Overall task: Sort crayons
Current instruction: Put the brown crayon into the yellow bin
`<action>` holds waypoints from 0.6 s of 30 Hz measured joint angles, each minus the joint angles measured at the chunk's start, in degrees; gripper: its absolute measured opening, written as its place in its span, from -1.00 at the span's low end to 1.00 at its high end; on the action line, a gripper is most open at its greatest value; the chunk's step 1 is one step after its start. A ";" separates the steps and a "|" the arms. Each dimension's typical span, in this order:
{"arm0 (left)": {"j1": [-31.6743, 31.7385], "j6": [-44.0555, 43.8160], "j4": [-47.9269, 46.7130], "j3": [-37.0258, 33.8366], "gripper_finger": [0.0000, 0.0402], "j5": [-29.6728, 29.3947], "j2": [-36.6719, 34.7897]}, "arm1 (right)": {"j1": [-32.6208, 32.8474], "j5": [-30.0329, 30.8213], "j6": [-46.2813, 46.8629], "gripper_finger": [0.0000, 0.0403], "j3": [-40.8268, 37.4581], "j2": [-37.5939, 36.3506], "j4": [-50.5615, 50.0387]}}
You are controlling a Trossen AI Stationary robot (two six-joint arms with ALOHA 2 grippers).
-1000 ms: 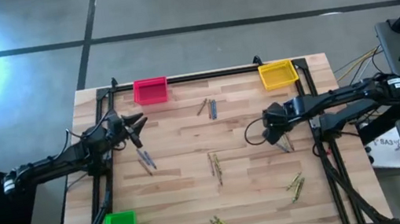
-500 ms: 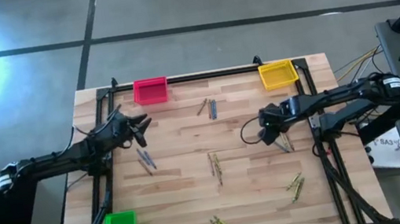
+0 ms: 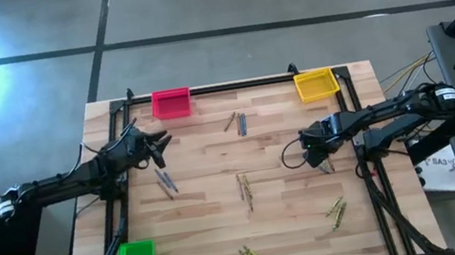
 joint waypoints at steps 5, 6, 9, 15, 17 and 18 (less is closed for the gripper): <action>0.00 -0.17 0.02 0.00 -0.40 -0.01 0.40 | 0.16 -0.16 0.31 -0.39 -0.83 0.04 0.39; 0.00 -0.21 0.02 0.00 -0.40 -0.01 0.41 | 0.17 -0.11 0.58 -0.39 -1.27 0.04 0.33; 0.00 -0.34 0.02 0.00 -0.40 0.01 0.38 | 0.15 -0.39 1.05 -0.39 -2.20 0.13 1.21; 0.00 -0.55 -0.13 0.00 -0.40 0.01 0.45 | 0.15 -0.39 0.22 -0.39 -1.98 0.07 1.40; 0.00 -0.55 -0.13 -0.07 -0.40 0.01 0.47 | 0.13 -0.47 -0.49 -0.39 -1.81 0.07 1.50; 0.00 -0.55 -0.27 -0.11 -0.40 -0.01 0.50 | 0.13 -1.04 -0.88 -0.39 -1.60 0.07 1.23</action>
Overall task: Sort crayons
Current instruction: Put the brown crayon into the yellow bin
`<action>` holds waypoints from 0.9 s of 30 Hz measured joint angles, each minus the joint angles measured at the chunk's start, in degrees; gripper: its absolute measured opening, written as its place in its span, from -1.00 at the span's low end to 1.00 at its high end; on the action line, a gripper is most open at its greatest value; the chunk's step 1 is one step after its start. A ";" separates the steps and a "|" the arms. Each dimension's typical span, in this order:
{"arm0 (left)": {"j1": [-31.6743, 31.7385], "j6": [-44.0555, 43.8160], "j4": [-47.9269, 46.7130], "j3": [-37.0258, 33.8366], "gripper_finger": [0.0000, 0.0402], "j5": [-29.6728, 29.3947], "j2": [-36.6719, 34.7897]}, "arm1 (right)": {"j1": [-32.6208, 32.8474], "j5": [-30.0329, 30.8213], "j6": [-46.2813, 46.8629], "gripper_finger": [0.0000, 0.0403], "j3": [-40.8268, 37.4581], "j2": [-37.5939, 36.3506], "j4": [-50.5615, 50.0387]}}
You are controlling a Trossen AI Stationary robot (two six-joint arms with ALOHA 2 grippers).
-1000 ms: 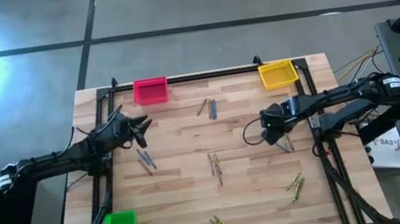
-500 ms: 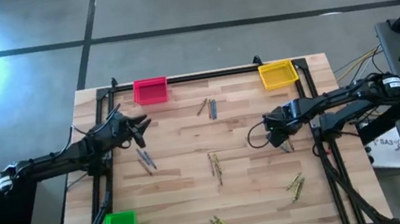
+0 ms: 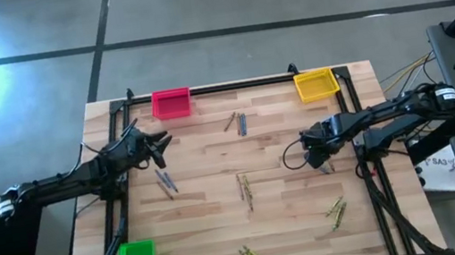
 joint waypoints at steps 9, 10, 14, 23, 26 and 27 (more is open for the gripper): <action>0.00 -2.12 0.05 -0.04 -0.40 -5.64 1.90 | -1.48 -6.35 -7.50 -0.39 7.41 -0.02 0.46; 0.00 -2.08 0.03 -0.04 -0.40 -5.64 2.25 | -1.48 -4.46 -7.34 -0.39 7.48 -0.02 0.31; 0.00 -2.01 -0.06 -0.07 -0.40 -6.86 3.99 | -1.48 -3.02 -7.09 -0.39 6.31 0.12 0.02; 0.00 -4.39 -1.49 -0.12 -0.40 -9.61 9.41 | -1.88 -3.66 -6.08 -0.39 4.29 5.55 0.49; 0.00 -4.71 -1.53 0.15 -0.40 -9.00 10.17 | -1.88 -3.63 -7.09 -0.39 4.40 7.18 0.51; 0.00 -4.63 -1.50 0.40 -0.40 -8.98 10.18 | -1.88 -3.63 -7.25 -0.39 4.40 7.61 0.51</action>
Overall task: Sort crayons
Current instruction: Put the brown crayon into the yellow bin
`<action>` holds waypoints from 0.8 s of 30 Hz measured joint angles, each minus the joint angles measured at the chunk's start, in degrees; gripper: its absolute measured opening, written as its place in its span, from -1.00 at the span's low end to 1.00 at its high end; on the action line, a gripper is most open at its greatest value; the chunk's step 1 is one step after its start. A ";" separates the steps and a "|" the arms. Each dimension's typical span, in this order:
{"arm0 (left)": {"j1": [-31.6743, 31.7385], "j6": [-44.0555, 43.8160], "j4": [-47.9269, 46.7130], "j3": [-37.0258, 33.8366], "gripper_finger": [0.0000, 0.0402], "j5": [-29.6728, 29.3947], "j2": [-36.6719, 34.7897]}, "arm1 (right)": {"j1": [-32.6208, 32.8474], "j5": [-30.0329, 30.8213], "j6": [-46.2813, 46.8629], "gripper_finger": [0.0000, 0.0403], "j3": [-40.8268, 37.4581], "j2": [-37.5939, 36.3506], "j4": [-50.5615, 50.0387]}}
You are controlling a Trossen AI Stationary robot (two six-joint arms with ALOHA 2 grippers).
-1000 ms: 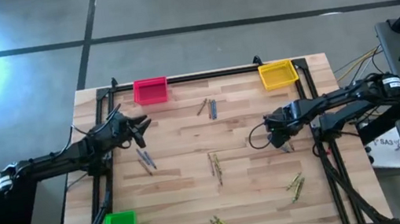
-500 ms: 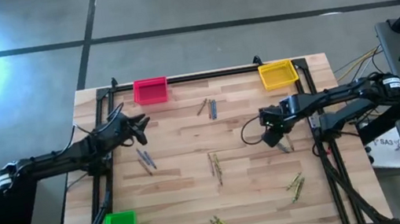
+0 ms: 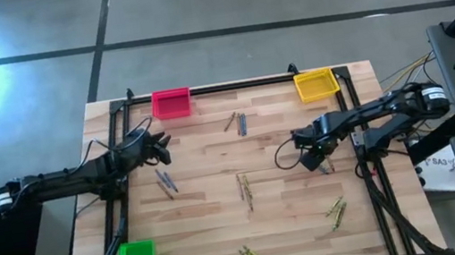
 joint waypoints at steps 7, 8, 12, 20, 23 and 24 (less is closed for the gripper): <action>0.00 0.57 0.12 0.58 -0.40 0.02 -0.13 | 0.00 -0.61 -0.18 -0.39 1.18 1.21 -2.22; 0.00 0.57 0.21 0.58 -0.40 0.00 -0.13 | 0.02 -0.47 -0.18 -0.39 1.68 0.75 -3.13; 0.00 1.89 1.91 0.60 -0.41 0.02 -0.09 | -0.02 3.46 0.41 -0.40 2.92 -2.07 -4.84; 0.00 3.10 2.38 0.64 -0.47 1.91 0.25 | 0.02 4.29 5.12 -0.47 -0.38 -2.60 -5.35; 0.00 3.14 2.32 0.64 -0.50 3.65 0.88 | 0.02 4.02 6.85 -0.49 -1.71 -2.24 -5.20; 0.00 3.13 2.32 0.64 -0.51 3.98 1.07 | 0.02 4.00 7.17 -0.49 -2.05 -2.19 -5.17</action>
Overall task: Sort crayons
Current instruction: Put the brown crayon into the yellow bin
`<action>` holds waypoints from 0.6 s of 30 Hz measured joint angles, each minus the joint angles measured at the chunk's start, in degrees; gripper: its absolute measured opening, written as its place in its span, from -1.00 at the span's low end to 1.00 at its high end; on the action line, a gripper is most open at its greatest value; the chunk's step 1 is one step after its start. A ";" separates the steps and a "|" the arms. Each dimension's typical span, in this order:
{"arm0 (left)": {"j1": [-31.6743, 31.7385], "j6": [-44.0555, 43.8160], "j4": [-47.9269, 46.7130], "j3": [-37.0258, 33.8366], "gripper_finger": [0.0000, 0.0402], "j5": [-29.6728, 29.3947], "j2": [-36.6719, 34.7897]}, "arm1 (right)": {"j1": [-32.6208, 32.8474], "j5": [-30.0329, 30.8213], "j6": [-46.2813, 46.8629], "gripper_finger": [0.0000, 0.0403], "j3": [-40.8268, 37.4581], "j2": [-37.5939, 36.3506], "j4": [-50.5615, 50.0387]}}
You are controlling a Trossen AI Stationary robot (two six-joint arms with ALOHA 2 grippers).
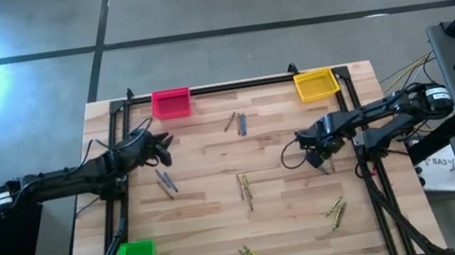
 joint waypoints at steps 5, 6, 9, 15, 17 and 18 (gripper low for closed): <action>-0.02 -0.01 -0.08 0.00 -0.55 0.76 1.00 | 0.00 -2.42 -0.25 -0.53 -1.72 -0.10 2.07; -0.02 -0.03 -0.07 0.00 -0.55 0.83 1.21 | 0.00 -2.69 -0.85 -0.54 -1.94 -0.10 2.53; -0.02 -0.59 -0.07 0.00 -0.57 0.99 1.82 | -0.04 -3.35 -3.84 -0.62 -2.24 -0.08 3.38; -0.02 -1.96 0.02 0.00 -0.57 1.50 3.26 | -0.04 -3.96 -6.65 -0.90 -2.27 -0.08 4.47; -0.02 -1.97 0.02 0.00 -0.57 2.18 3.58 | -0.04 -4.16 -6.65 -0.91 -2.22 -0.09 4.92; -0.02 -1.96 0.11 0.00 -0.57 2.23 3.71 | -0.04 -4.33 -6.76 -0.91 -1.84 -0.22 5.04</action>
